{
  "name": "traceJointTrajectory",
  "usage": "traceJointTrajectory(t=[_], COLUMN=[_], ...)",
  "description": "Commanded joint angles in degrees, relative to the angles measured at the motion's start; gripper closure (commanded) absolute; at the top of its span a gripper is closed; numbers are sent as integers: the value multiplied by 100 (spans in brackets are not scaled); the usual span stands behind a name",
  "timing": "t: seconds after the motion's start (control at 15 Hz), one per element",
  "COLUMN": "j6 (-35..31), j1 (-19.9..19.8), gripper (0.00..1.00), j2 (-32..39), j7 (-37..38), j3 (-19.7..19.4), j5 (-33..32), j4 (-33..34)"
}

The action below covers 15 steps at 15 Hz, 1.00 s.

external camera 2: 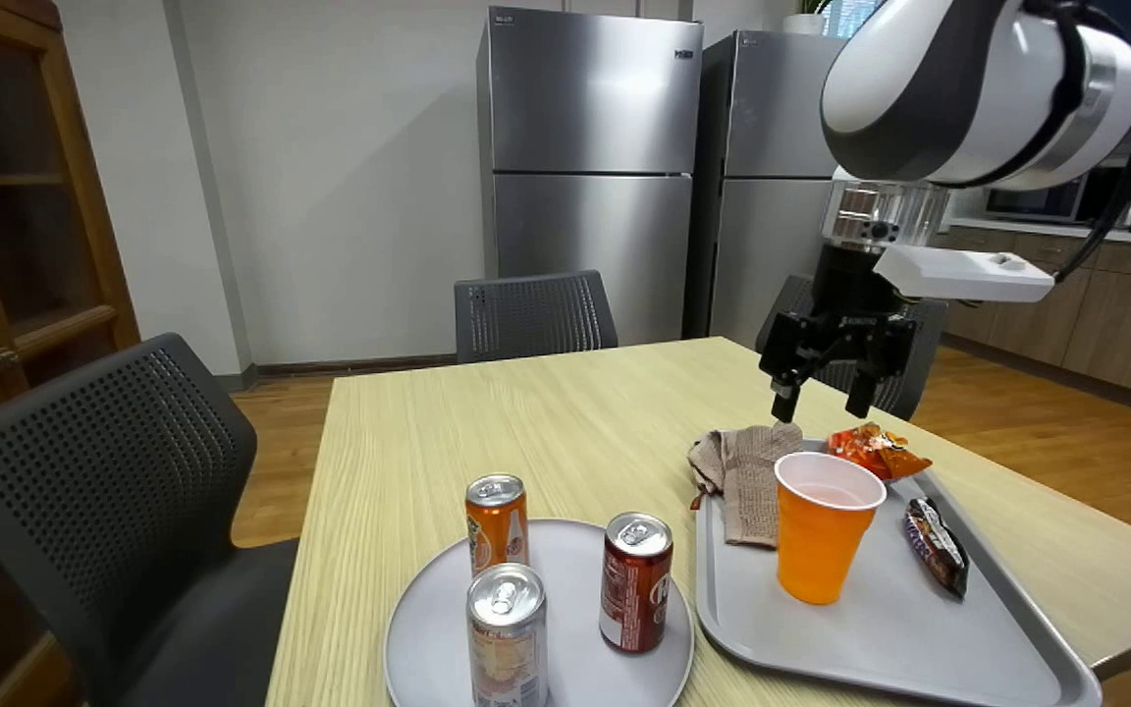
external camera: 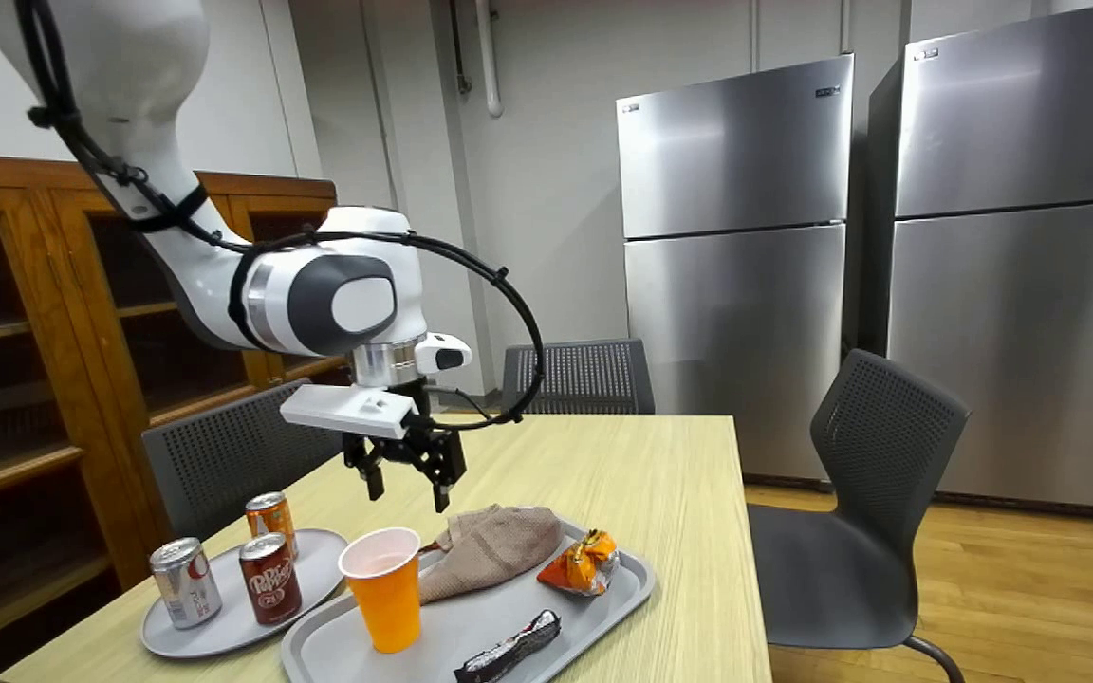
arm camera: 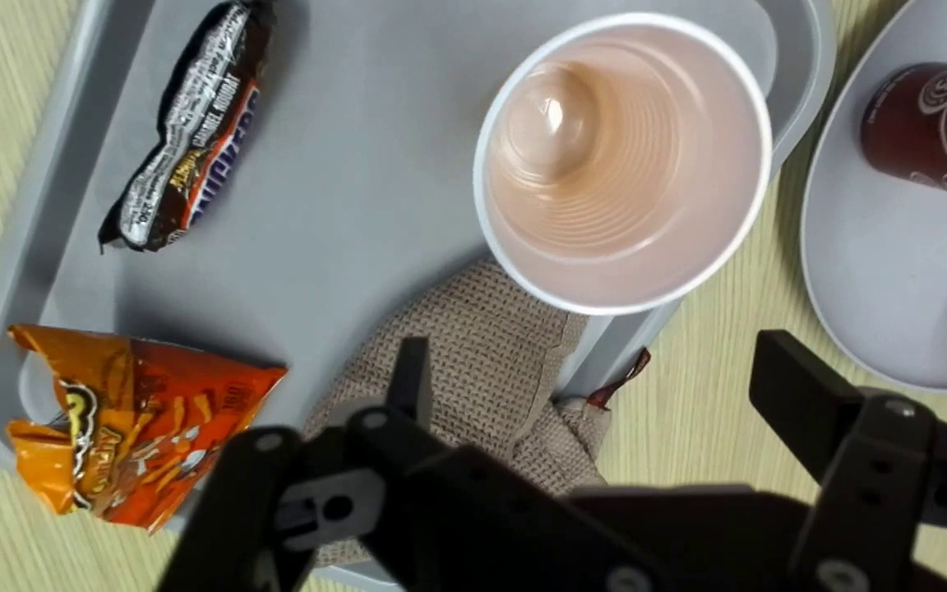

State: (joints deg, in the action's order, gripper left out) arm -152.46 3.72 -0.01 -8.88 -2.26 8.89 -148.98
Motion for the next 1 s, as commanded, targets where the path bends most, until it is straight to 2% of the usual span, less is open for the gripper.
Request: traceJointTrajectory(t=[0.0,0.53,0.93], j6=[-79,-5,-66], j1=[-177,-391,-318], gripper=[0,0,0], j2=[722,2014,2854], j7=[126,863,1590], j3=[92,72,-57], j5=[135,76,-26], j4=[650,1894,2714])
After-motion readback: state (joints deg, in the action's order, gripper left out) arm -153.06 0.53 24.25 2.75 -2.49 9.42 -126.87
